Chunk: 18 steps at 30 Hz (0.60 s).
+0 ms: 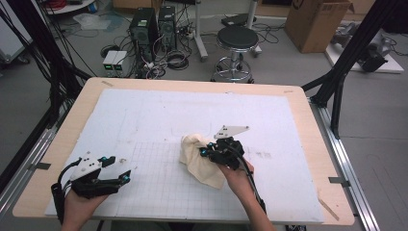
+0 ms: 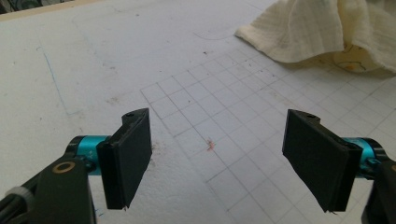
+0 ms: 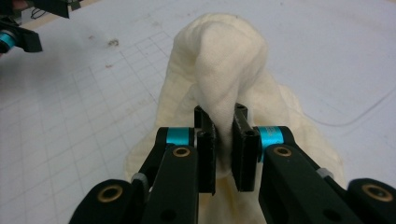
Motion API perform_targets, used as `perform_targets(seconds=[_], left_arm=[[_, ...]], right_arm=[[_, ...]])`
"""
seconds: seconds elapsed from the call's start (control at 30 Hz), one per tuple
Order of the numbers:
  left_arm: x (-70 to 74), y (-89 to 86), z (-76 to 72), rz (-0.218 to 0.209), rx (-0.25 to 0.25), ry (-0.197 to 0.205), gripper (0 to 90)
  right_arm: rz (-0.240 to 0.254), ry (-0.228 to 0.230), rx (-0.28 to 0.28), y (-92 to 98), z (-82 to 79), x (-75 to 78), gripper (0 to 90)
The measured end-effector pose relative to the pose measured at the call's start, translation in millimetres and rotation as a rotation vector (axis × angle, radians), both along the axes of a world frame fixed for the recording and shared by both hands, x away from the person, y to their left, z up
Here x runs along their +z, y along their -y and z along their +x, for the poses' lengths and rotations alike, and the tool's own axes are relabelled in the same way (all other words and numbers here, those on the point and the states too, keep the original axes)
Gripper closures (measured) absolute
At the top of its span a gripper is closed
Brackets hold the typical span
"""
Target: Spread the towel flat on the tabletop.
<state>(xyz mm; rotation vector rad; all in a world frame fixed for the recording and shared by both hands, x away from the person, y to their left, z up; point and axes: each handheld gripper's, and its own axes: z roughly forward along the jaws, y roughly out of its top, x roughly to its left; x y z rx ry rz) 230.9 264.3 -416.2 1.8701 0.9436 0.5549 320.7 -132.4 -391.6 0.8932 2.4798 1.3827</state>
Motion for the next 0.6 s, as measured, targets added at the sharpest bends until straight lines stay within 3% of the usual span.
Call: perform_targets(seconds=[0.27,0.4,0.5,0.6], left_arm=[[0.3,-0.8,-0.3,-0.006,0.003,0.0,24.4],[0.4,-2.4,-0.2,-0.012,0.007,0.001,24.4],[0.4,-2.3,-0.1,-0.014,0.007,0.001,24.4],[0.4,-2.2,0.0,-0.014,0.003,0.0,24.4]], right_arm=[[0.047,0.013,0.048,-24.2,-7.8,21.8,83.0],[0.046,0.016,0.079,-37.5,-13.3,30.9,82.8],[0.055,0.008,0.106,-46.4,-16.9,30.0,82.6],[0.015,-0.003,0.122,-60.2,-23.0,22.3,81.7]])
